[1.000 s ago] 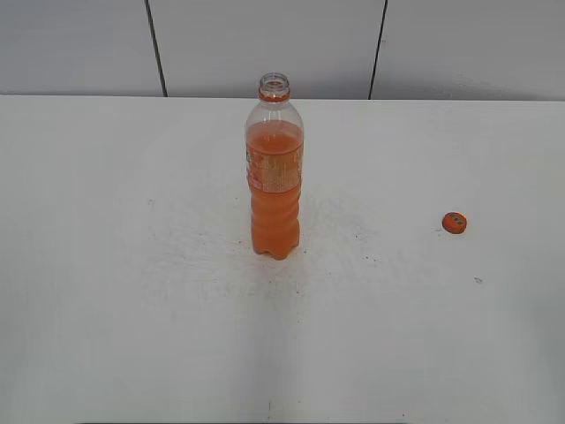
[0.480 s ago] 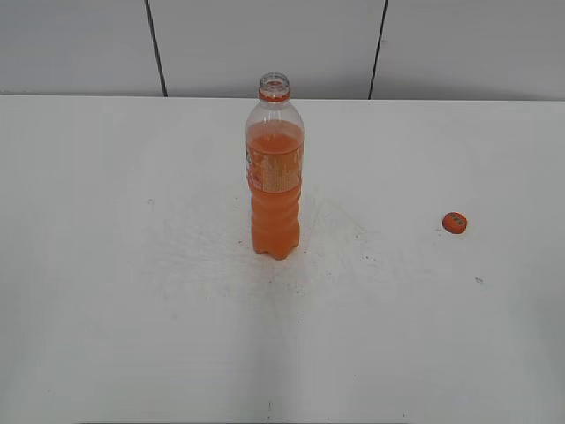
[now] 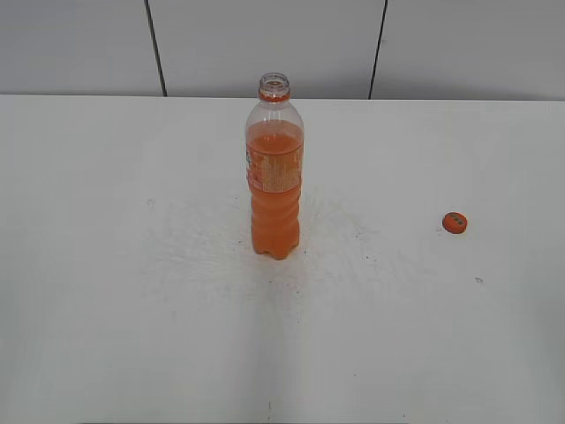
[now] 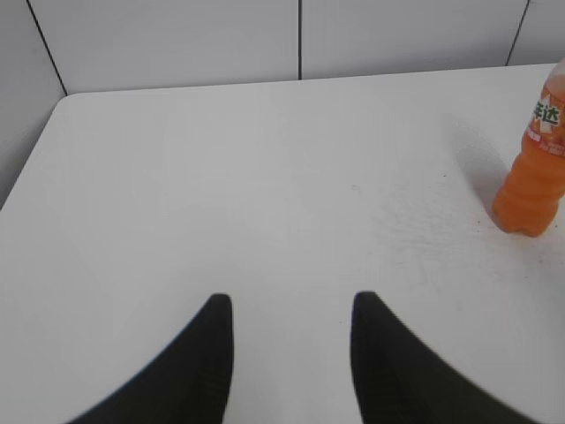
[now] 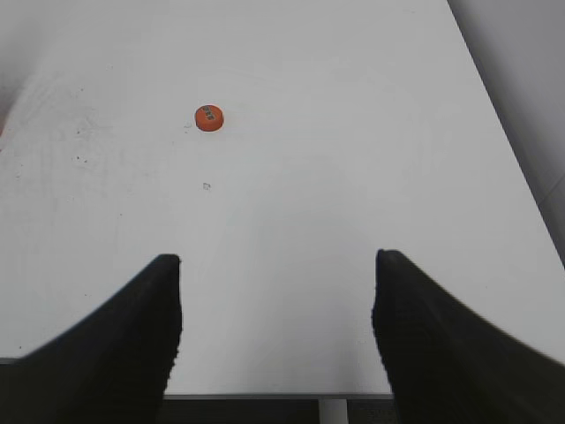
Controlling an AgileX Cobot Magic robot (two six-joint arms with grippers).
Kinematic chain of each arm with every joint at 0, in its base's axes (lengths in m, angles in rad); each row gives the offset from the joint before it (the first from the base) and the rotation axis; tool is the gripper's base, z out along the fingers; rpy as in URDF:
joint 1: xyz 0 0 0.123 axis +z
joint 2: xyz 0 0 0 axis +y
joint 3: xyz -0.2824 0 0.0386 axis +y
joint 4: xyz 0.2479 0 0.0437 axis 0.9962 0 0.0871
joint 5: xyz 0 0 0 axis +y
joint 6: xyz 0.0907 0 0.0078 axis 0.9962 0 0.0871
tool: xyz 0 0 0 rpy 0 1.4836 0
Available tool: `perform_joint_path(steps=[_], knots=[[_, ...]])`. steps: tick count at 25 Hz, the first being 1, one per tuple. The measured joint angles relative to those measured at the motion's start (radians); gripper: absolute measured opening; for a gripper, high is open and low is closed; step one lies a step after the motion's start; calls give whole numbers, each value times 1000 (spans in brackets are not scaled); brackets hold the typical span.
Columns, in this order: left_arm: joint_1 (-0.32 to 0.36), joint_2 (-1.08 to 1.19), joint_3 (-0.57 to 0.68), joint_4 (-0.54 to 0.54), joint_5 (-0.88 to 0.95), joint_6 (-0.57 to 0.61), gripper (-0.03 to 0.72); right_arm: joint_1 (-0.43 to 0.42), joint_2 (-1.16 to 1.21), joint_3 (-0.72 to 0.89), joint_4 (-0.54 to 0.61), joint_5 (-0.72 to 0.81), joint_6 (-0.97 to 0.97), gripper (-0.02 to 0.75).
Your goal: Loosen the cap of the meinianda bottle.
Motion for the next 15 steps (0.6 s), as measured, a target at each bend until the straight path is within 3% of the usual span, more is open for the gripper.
perform_joint_path(steps=[15], knots=[[0, 0, 0, 0, 0, 0, 263, 0, 0, 0, 0, 0, -1, 511]])
